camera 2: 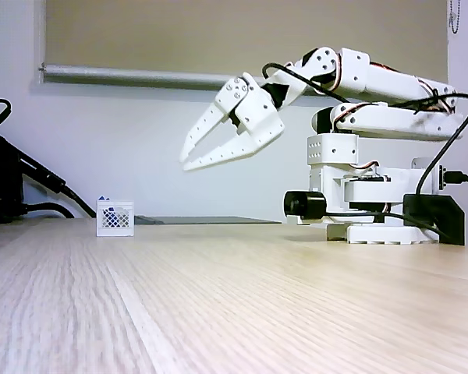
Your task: Grasp a peg and put it in the crate.
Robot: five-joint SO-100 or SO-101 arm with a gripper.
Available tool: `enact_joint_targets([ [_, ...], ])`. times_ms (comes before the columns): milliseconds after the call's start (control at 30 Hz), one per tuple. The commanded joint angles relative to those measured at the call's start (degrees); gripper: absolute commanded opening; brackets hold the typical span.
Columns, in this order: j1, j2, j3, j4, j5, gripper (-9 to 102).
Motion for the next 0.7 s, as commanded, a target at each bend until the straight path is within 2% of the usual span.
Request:
enact_joint_targets([
  [0,0.6,3.5,1.0,1.6,0.5,0],
  [667,0.4,3.7,1.3,2.1,0.5,-1],
])
